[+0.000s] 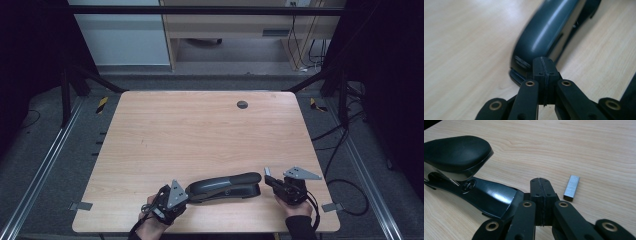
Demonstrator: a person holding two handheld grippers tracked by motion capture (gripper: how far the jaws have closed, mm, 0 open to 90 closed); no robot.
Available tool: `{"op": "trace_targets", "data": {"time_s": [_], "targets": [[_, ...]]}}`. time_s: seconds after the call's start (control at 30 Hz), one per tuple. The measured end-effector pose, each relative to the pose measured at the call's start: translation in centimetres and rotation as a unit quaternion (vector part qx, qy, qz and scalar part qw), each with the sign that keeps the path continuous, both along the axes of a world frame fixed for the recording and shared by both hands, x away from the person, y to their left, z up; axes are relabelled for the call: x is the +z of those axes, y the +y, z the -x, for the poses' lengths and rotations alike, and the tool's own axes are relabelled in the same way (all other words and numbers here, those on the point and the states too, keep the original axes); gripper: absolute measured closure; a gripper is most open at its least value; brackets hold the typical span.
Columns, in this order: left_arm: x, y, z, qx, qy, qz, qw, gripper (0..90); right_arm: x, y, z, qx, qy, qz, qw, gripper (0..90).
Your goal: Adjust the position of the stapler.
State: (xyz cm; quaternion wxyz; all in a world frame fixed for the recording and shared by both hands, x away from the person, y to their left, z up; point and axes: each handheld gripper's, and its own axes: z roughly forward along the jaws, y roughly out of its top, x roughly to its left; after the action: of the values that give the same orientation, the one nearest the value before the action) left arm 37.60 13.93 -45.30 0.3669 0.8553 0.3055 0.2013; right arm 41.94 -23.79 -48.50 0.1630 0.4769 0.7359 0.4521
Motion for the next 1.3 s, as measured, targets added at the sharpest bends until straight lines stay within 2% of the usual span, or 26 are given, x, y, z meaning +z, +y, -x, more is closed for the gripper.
{"op": "trace_targets", "data": {"time_s": [0.07, 0.13, 0.23, 0.3, 0.53, 0.7, 0.9, 1.3], "targets": [[0.8, 1.0, -0.4, 0.02, -0.017, 0.013, 0.9996, 89.6, -0.2, 0.3, -0.3, 0.001, 0.008, 0.003, 1.0, 90.0], [1.0, 1.6, -0.8, 0.035, -0.025, 0.019, 0.9989, 89.5, -0.5, 0.7, -0.7, 0.003, 0.018, 0.011, 0.9998, 90.0], [1.0, 2.9, -1.9, 0.064, -0.03, 0.028, 0.9971, 89.5, -0.8, 1.0, -1.0, 0.003, 0.025, 0.011, 0.9996, 90.0], [0.8, 3.7, -2.8, 0.079, -0.026, 0.035, 0.9959, 89.6, -1.0, 1.4, -1.5, 0.006, 0.035, 0.02, 0.9992, 90.0], [0.4, 4.3, -3.7, 0.09, -0.025, 0.034, 0.995, 89.5, -1.5, 2.5, -2.5, 0.015, 0.043, 0.038, 0.9982, 90.0], [0.1, 4.6, -4.1, 0.095, -0.024, 0.031, 0.9947, 89.5, -1.6, 2.7, -2.6, 0.019, 0.045, 0.041, 0.998, 90.0], [0.0, 5.1, -4.4, 0.103, -0.022, 0.031, 0.9939, 89.5, -1.6, 2.7, -2.7, 0.021, 0.048, 0.039, 0.9979, 90.0], [0.1, 5.6, -4.2, 0.107, -0.027, 0.034, 0.9933, 89.6, -1.5, 2.4, -1.9, 0.031, 0.062, 0.033, 0.997, 90.0]]}}
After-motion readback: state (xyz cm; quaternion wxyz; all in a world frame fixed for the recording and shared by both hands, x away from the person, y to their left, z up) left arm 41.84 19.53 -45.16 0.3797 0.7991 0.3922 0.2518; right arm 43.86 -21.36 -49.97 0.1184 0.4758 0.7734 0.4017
